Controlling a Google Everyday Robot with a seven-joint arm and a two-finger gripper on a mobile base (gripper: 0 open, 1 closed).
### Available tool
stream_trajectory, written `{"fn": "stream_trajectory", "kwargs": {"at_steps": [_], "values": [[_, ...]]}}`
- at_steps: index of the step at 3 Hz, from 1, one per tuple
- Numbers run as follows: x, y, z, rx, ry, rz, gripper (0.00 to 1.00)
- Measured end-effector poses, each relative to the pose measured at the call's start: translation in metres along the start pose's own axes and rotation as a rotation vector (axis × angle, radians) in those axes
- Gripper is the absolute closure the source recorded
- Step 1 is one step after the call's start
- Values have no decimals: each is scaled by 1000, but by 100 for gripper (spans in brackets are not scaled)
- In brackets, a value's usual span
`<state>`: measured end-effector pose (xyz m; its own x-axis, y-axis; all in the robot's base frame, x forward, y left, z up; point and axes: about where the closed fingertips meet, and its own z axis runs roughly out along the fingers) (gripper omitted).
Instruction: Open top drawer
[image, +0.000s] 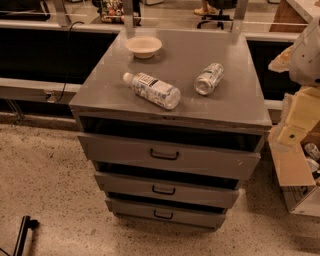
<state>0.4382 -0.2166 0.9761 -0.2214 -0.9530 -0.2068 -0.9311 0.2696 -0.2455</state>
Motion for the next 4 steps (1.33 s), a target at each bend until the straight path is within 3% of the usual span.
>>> {"fn": "stream_trajectory", "kwargs": {"at_steps": [1, 2, 4], "values": [[-2, -1, 1, 11, -8, -2, 0], [-5, 10, 44, -18, -56, 15, 0], [-30, 75, 196, -139, -217, 4, 0]]}}
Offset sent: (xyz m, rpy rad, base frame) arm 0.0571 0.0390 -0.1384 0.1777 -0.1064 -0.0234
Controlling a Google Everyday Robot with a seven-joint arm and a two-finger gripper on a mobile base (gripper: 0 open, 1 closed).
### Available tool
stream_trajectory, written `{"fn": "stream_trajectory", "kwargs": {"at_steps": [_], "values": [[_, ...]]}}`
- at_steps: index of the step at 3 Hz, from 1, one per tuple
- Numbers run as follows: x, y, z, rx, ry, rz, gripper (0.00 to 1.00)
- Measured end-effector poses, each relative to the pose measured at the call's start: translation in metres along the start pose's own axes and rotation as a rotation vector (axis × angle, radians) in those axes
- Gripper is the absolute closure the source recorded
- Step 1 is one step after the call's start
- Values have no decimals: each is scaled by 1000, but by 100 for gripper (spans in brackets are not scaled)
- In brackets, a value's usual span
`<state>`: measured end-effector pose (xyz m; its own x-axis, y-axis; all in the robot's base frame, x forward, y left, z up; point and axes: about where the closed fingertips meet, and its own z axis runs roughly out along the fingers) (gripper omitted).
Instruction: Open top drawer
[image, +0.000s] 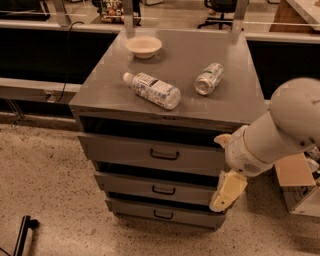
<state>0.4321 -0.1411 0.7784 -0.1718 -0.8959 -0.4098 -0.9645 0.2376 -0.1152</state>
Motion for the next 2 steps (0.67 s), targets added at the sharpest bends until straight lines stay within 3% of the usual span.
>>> {"fn": "stream_trajectory", "kwargs": {"at_steps": [1, 2], "values": [[-5, -11, 6, 53, -19, -2, 0], [-10, -6, 24, 32, -17, -87, 0]]}}
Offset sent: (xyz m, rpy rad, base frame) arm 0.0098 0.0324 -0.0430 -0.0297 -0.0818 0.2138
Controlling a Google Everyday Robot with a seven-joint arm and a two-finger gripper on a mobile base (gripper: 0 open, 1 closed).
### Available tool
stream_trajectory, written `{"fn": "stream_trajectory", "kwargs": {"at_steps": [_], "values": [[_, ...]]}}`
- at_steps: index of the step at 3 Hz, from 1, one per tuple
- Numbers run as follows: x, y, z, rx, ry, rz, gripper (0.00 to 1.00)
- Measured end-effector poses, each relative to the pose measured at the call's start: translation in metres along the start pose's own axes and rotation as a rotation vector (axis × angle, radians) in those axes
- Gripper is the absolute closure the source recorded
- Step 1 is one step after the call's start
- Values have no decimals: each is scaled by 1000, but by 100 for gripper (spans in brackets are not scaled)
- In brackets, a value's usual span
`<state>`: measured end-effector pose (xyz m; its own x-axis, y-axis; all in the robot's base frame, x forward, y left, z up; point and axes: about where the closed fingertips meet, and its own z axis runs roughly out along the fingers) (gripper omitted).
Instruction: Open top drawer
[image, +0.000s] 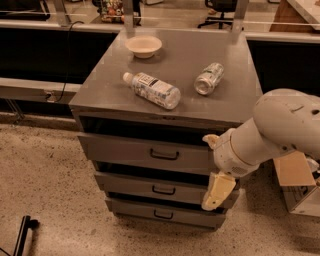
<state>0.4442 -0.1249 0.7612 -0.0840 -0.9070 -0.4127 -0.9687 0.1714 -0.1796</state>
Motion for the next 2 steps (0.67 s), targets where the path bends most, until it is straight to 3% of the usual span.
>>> {"fn": "stream_trajectory", "kwargs": {"at_steps": [1, 2], "values": [[7, 0, 36, -3, 15, -105, 0], [14, -8, 60, 17, 37, -159, 0]]}}
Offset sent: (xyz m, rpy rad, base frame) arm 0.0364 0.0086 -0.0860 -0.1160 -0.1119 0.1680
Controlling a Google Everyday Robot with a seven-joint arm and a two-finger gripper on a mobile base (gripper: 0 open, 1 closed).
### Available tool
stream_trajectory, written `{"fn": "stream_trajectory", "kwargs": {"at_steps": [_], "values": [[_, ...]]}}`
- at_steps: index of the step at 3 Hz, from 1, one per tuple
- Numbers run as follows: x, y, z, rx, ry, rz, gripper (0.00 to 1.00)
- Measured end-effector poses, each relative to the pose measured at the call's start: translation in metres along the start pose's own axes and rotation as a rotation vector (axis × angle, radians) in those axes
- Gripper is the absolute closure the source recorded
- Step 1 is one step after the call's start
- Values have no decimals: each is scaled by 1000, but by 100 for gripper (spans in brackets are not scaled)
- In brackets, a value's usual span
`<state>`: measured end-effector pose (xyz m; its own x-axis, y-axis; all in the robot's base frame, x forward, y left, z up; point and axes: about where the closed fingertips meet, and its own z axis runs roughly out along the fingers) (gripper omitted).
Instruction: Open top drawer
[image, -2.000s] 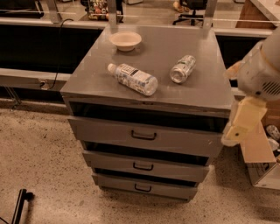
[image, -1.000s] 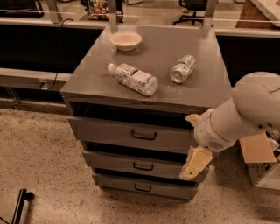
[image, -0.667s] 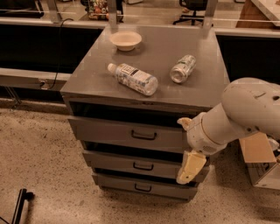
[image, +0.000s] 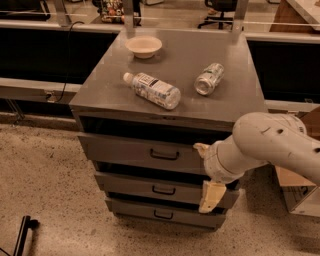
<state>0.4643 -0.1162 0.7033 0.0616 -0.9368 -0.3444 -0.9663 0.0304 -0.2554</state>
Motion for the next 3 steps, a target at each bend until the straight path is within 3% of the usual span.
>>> {"fn": "stream_trajectory", "kwargs": {"at_steps": [1, 3], "values": [[5, -17, 10, 22, 25, -26, 0], [23, -64, 35, 12, 75, -18, 4]]}}
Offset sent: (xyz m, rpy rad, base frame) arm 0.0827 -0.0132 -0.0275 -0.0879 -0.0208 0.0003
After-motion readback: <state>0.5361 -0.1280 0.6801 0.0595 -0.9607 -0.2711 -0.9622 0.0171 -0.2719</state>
